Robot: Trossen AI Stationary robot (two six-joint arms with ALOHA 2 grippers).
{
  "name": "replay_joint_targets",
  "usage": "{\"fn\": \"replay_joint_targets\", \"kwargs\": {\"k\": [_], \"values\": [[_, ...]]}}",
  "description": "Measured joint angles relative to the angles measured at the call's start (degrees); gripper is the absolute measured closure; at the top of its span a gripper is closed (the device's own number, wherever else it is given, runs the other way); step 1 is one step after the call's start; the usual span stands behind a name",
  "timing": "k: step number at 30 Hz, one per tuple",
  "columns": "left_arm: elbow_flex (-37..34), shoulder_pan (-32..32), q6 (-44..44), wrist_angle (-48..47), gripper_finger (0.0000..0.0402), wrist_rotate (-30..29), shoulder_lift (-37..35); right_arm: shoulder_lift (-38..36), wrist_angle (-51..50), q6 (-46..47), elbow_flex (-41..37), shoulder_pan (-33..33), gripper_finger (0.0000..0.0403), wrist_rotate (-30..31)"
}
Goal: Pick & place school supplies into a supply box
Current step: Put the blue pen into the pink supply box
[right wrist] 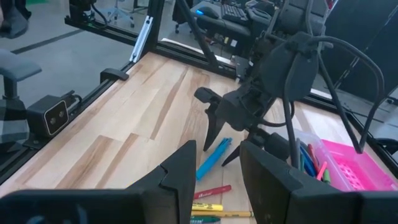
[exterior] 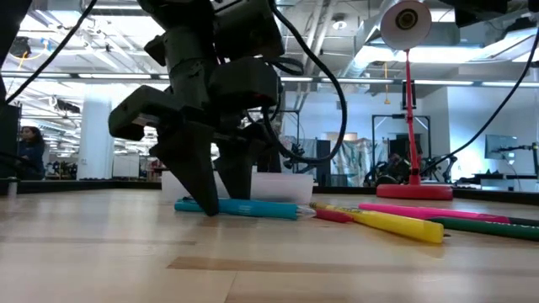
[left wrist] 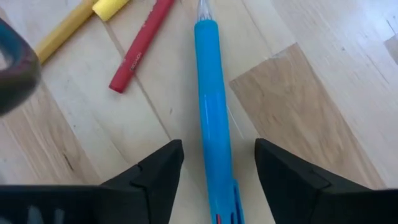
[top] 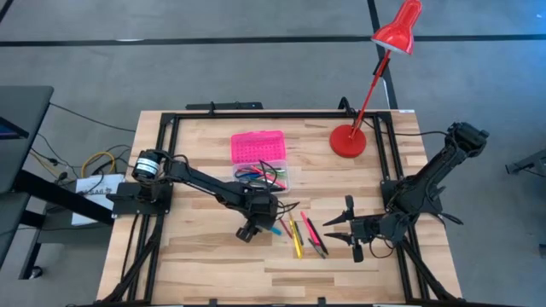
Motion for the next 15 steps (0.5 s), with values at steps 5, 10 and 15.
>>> {"fn": "replay_joint_targets", "kwargs": {"k": [5, 10, 15], "values": [[0.0, 0.0, -0.4, -0.2, 0.0244, -0.8, 0.3, 0.0, 0.1, 0.1, 0.0, 0.0, 0.0286, 0.0], [0.0, 0.0, -0.5, -0.4, 0.0283, -1.7, 0.3, 0.0, 0.1, 0.2, 0.0, 0.0, 0.0286, 0.0], [0.0, 0.0, -0.5, -0.4, 0.0309, -2.4, 0.3, 0.0, -0.2, 0.6, 0.0, 0.0, 0.0286, 0.0]]}}
